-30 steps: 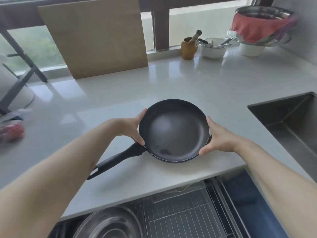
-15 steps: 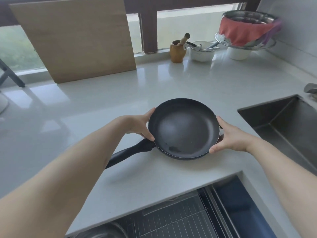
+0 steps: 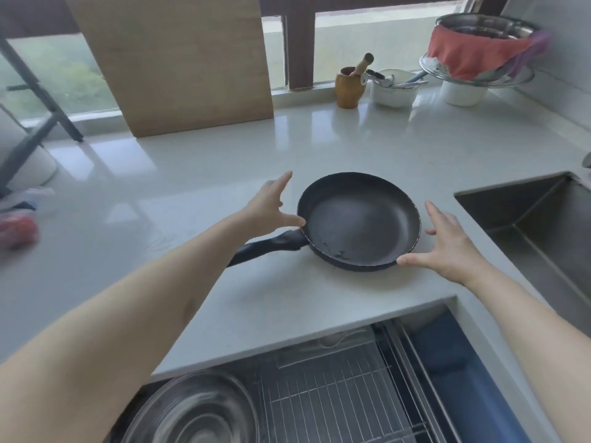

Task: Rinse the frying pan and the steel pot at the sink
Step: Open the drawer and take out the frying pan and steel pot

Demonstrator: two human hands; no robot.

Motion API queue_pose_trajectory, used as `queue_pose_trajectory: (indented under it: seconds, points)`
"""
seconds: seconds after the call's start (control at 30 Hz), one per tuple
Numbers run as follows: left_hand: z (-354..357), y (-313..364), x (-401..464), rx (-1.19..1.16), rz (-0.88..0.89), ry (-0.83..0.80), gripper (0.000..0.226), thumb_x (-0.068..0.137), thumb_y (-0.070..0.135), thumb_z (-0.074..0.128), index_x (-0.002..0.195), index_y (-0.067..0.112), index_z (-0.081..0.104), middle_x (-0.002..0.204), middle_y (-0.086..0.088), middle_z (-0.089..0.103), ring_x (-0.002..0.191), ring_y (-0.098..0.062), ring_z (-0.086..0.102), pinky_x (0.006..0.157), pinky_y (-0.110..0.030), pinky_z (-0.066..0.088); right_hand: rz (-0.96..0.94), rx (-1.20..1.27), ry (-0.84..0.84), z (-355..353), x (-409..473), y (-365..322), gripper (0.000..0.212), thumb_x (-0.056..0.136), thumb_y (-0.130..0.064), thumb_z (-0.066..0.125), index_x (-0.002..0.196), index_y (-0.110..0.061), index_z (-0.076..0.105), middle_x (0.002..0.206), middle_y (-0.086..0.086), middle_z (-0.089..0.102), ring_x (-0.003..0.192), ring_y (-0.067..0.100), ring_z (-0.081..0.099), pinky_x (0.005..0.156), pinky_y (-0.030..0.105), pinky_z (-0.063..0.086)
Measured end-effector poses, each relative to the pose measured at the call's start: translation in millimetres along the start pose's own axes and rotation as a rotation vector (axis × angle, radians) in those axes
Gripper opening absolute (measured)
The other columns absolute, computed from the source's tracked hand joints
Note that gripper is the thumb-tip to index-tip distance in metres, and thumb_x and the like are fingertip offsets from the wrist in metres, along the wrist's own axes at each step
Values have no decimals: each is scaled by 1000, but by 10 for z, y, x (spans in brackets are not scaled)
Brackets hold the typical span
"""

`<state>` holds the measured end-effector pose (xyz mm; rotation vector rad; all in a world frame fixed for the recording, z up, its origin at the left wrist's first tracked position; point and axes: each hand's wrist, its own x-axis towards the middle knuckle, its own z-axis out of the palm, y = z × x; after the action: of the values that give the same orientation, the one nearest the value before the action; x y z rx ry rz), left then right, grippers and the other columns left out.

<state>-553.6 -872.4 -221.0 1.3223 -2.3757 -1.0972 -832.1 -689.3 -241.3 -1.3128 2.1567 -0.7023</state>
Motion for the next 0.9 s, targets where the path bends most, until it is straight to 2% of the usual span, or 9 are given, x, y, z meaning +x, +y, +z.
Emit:
queue_pose_trajectory:
  seconds: [0.1,0.2,0.3,0.37,0.47,0.57,0.73,0.83,0.9]
  points:
    - [-15,-63,-795,-60,181,212,92,80,25,80,154,25,25,142,2,37,112,-12,48,88,-20,43,-180,81,123,202,-473,-160,114,63,-31,89,153,-30,19,145,-8,33,123,4,44,104,30,39]
    - [114,-389,-1837,-9,254,243,85,79,27,79,149,30,31,138,5,42,111,-6,51,90,-16,46,-376,92,36,553,-1146,-320,107,65,-38,83,153,-28,23,143,-12,38,120,-3,44,99,23,38]
    - [360,-870,-2788,-18,29,162,83,81,27,78,146,41,27,139,12,41,118,0,48,100,-27,46,-465,21,-177,1001,-1694,-297,105,67,-48,79,153,-32,21,145,-14,36,131,2,38,107,27,36]
    - [522,-1216,-3288,10,-165,110,86,83,31,77,148,43,22,142,15,38,123,-3,45,106,-34,42,-484,-48,-305,1331,-1926,-220,106,70,-48,81,152,-36,15,150,-16,30,137,1,30,113,29,32]
    - [767,-1681,-3825,111,-415,36,101,81,40,77,156,30,11,155,4,26,139,-12,34,113,-32,33,-443,-130,-455,1818,-2115,-82,111,70,-51,80,153,-37,8,154,-13,22,140,2,21,115,34,31]
    - [1028,-2064,-4169,94,-623,-7,120,75,44,81,157,20,-3,161,-5,13,147,-20,20,116,-32,26,-363,-180,-565,2250,-2163,9,119,67,-53,81,155,-33,3,157,-8,17,143,8,20,114,34,32]
    - [1222,-2575,-4374,55,-708,-2,138,64,46,88,156,17,-11,164,-4,0,151,-19,4,121,-36,17,-314,-273,-690,2891,-1977,40,133,61,-47,88,155,-29,-4,163,5,5,150,21,3,119,39,17]
    - [1248,-2758,-4383,65,-701,-38,148,52,54,88,156,22,-12,163,-2,5,150,-18,7,121,-40,20,-298,-305,-754,3205,-1801,62,136,58,-48,89,156,-25,-4,163,4,3,149,21,6,118,35,17]
    - [1293,-2836,-4384,56,-720,-68,150,52,51,90,155,21,-14,163,-4,4,150,-21,8,121,-40,19,-282,-300,-794,3355,-1695,93,138,57,-47,90,155,-25,-5,163,1,1,149,19,6,118,33,16]
